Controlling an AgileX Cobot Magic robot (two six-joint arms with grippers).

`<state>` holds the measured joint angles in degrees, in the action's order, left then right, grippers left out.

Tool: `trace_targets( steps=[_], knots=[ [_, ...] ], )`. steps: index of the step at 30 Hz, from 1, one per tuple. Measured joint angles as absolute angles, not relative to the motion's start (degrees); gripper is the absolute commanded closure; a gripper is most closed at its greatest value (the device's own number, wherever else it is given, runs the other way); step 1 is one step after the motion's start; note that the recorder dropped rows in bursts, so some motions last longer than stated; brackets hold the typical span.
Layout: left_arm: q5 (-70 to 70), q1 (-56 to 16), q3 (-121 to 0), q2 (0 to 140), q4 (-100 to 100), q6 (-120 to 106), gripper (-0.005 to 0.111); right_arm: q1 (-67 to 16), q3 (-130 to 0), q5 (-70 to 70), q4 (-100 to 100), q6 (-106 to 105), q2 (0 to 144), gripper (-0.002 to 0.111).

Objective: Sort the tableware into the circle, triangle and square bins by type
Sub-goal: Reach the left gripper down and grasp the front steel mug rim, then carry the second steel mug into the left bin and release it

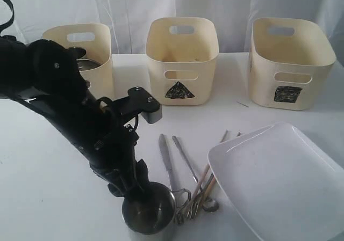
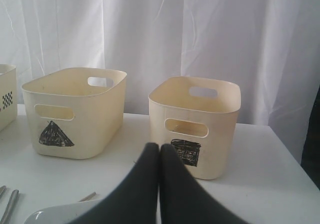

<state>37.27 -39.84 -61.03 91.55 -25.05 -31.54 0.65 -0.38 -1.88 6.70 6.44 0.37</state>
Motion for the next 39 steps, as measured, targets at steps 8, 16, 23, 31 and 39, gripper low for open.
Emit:
trace_targets(
  steps=[8, 16, 23, 31, 39],
  knots=[
    [36.9, -39.8, -61.0, 94.0, -25.1, -32.0, 0.045, 0.7, -0.4, -1.9, 6.7, 6.4, 0.4, 0.108],
    [36.5, -39.8, -61.0, 96.3, -25.1, -32.6, 0.045, 0.7, -0.4, -1.9, 6.7, 6.4, 0.4, 0.108],
    [36.3, -39.8, -61.0, 99.1, -25.1, -32.6, 0.045, 0.7, -0.4, -1.9, 6.7, 6.4, 0.4, 0.108],
    [35.8, -39.8, -61.0, 99.5, -24.8, -32.6, 0.086, 0.7, -0.4, -1.9, 6.7, 6.4, 0.4, 0.108],
    [36.2, -39.8, -61.0, 99.5, -21.7, -33.0, 0.107, 0.7, -0.4, -1.9, 6.7, 6.4, 0.4, 0.108]
  ],
)
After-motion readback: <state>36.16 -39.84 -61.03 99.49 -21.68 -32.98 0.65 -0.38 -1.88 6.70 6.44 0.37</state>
